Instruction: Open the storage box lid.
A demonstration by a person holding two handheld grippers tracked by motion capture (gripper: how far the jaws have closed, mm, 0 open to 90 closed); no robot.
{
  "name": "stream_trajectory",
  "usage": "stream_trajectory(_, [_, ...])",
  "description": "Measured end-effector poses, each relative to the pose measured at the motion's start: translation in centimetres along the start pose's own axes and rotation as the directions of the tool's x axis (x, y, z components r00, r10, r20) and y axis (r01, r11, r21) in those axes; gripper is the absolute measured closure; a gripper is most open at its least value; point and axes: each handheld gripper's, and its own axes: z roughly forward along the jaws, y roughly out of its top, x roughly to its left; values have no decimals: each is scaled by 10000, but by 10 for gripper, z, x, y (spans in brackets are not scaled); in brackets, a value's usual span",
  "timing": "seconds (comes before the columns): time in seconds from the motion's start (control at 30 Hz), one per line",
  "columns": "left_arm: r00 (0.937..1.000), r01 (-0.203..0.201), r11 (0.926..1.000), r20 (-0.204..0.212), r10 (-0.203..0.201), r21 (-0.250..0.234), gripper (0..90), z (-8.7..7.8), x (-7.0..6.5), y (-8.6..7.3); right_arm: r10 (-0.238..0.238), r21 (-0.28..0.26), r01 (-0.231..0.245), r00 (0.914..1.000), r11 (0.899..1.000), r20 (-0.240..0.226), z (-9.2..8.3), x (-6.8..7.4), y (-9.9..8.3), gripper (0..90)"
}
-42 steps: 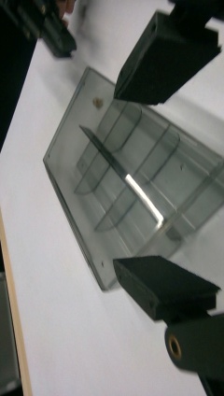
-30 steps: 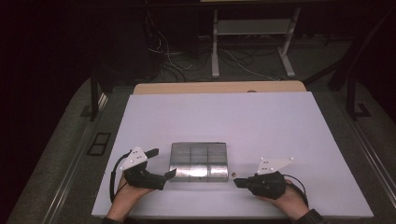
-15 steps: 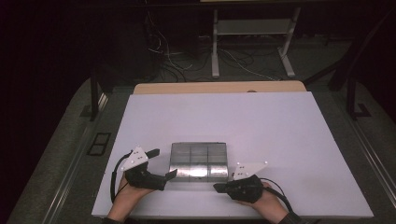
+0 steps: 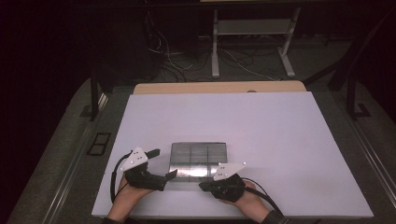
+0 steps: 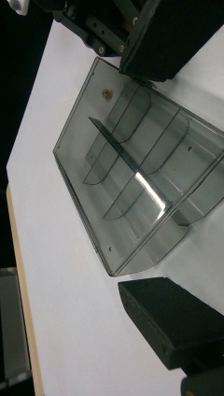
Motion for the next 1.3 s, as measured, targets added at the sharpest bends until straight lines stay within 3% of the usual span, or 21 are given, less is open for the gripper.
stream_trajectory(0.67, [10000,-5,10000,13,5,-26,0,0,-1,0,-192,-439,222,9975,9988,680,4,5,2,895])
stream_trajectory(1.3, [10000,-63,9999,76,64,-145,0,-3,-2,2,-147,-997,202,9984,9948,554,0,5,2,895])
